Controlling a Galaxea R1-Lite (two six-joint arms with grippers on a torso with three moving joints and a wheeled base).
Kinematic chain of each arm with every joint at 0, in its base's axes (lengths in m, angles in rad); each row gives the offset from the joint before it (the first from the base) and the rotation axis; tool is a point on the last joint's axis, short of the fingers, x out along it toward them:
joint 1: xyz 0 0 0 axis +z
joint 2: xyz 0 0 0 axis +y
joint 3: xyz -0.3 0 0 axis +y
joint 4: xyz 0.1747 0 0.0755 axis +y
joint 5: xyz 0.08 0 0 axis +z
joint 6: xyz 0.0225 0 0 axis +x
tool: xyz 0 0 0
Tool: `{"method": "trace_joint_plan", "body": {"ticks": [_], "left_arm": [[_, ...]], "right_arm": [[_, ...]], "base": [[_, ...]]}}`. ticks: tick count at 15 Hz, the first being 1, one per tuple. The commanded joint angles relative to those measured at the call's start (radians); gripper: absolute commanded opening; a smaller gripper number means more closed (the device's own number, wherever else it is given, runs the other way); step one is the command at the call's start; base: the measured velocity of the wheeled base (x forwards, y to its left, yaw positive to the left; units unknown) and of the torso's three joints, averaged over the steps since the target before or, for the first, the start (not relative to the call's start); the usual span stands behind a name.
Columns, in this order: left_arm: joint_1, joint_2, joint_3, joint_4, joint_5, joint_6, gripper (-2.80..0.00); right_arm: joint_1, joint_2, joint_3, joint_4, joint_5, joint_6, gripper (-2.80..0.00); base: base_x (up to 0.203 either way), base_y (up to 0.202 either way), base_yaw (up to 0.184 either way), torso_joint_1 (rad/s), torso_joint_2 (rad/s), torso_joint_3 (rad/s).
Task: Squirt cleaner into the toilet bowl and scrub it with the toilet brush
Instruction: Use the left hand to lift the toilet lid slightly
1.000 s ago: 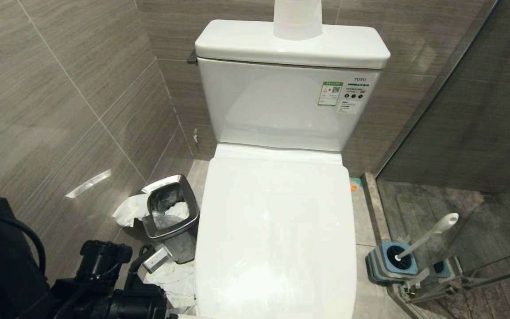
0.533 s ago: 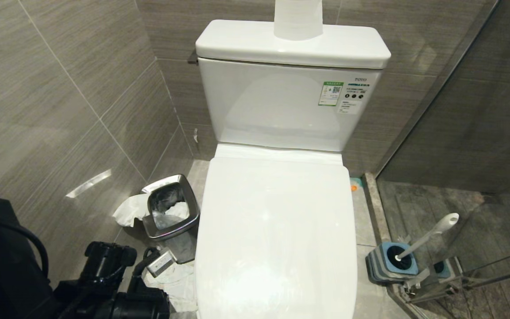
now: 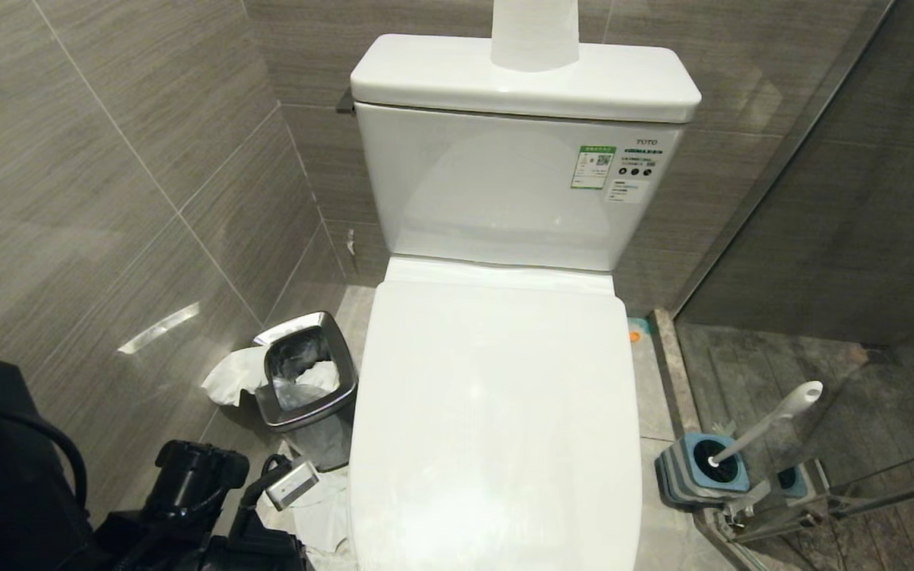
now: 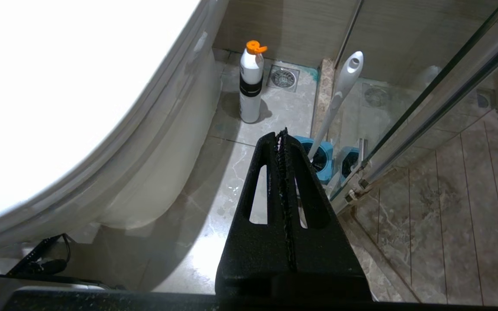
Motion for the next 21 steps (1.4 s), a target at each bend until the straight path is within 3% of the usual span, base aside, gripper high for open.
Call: {"method": "trace_joint_plan", "body": {"ticks": [1, 10, 14, 18, 21], "left_arm": [[-0.001, -0.008, 0.0, -0.009, -0.036, -0.017, 0.0], [0.0, -0.027, 0.012, -0.007, -0.13, -0.066, 0.0], [0.005, -0.045, 0.003, -0.016, -0.135, -0.132, 0.0], [0.008, -0.056, -0.001, -0.036, -0.152, -0.154, 0.0], [0.009, -0.071, -0.005, -0.1, -0.157, -0.233, 0.0]], "right_arm": [[0.0, 0.0, 0.0, 0.0, 0.001, 0.0, -2.8], [0.0, 0.0, 0.0, 0.0, 0.001, 0.0, -2.8], [0.0, 0.0, -0.001, 0.0, 0.001, 0.0, -2.8], [0.0, 0.0, 0.0, 0.0, 0.001, 0.0, -2.8], [0.0, 0.0, 0.0, 0.0, 0.001, 0.0, -2.8]], "base": [[0.0, 0.0, 0.0, 0.0, 0.0, 0.0], [0.0, 0.0, 0.0, 0.0, 0.0, 0.0], [0.0, 0.0, 0.0, 0.0, 0.0, 0.0], [0.0, 0.0, 0.0, 0.0, 0.0, 0.0], [0.0, 0.0, 0.0, 0.0, 0.0, 0.0]]}}
